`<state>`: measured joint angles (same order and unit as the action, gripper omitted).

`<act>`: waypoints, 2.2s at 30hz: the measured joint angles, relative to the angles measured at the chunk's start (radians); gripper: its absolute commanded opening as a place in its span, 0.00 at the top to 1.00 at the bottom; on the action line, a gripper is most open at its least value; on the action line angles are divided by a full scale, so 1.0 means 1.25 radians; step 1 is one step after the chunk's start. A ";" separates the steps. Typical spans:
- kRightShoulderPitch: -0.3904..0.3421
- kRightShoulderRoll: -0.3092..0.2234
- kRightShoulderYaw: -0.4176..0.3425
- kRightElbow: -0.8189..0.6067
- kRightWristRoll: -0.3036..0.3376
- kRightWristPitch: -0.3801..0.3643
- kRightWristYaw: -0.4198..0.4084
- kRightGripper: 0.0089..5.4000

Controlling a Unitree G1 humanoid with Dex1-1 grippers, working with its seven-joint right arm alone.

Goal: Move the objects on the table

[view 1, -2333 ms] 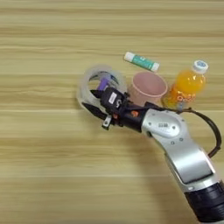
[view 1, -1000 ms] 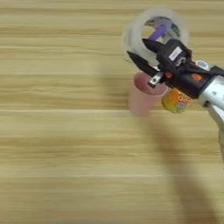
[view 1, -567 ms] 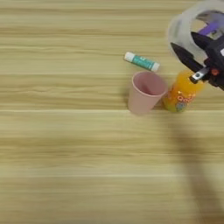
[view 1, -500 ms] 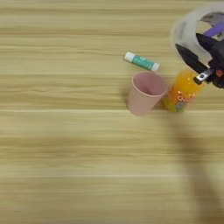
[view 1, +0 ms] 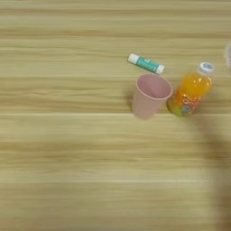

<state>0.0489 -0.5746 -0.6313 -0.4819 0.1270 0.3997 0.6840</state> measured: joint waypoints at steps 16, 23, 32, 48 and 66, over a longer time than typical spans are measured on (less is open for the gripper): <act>0.034 0.009 0.052 0.207 -0.023 -0.087 -0.038 0.72; 0.048 0.018 0.117 0.306 -0.053 -0.103 -0.061 0.72; 0.038 0.017 0.162 0.393 -0.083 -0.119 -0.086 0.72; -0.009 0.017 0.213 0.463 -0.083 -0.139 -0.100 0.59; -0.011 0.008 0.195 0.380 -0.078 -0.147 -0.122 0.20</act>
<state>0.0351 -0.5641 -0.3876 -0.0071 0.0291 0.2155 0.5317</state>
